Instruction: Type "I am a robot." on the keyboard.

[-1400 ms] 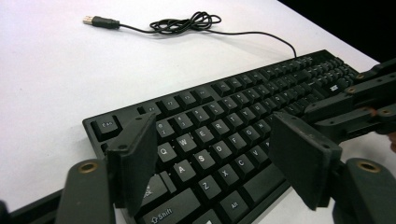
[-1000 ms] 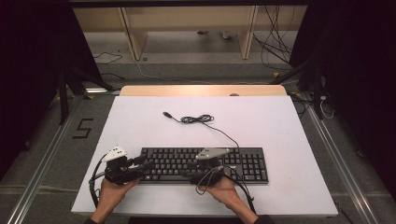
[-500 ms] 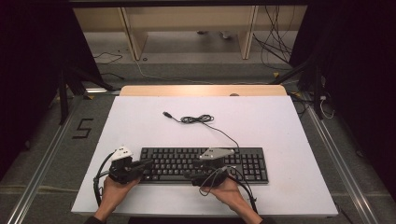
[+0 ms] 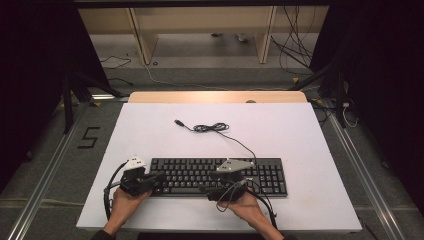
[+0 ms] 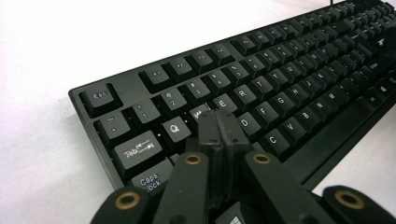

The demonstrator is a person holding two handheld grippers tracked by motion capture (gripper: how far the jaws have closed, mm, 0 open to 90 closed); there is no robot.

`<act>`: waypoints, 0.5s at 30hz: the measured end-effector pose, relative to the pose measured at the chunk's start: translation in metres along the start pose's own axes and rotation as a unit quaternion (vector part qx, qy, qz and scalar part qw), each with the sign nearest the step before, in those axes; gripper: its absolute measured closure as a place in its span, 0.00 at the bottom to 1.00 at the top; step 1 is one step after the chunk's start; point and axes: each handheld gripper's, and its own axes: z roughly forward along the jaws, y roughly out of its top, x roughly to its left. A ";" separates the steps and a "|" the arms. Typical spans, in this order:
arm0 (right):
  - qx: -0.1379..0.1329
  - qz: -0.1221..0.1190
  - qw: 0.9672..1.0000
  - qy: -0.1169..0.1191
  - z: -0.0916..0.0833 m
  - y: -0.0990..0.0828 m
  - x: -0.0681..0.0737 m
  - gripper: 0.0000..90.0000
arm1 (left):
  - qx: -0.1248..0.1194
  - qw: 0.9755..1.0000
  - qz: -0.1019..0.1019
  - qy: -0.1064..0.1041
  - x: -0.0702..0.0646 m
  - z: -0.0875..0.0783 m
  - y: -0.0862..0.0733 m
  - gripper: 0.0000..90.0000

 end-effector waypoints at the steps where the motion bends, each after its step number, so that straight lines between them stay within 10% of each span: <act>1: 0.000 0.000 1.000 0.000 0.000 0.000 0.000 0.44 | 0.001 1.000 0.000 0.001 0.000 0.000 0.000 0.99; 15: 0.002 -0.001 1.000 -0.001 -0.001 -0.001 0.001 0.41 | 0.010 1.000 -0.004 0.005 0.001 0.004 0.000 0.99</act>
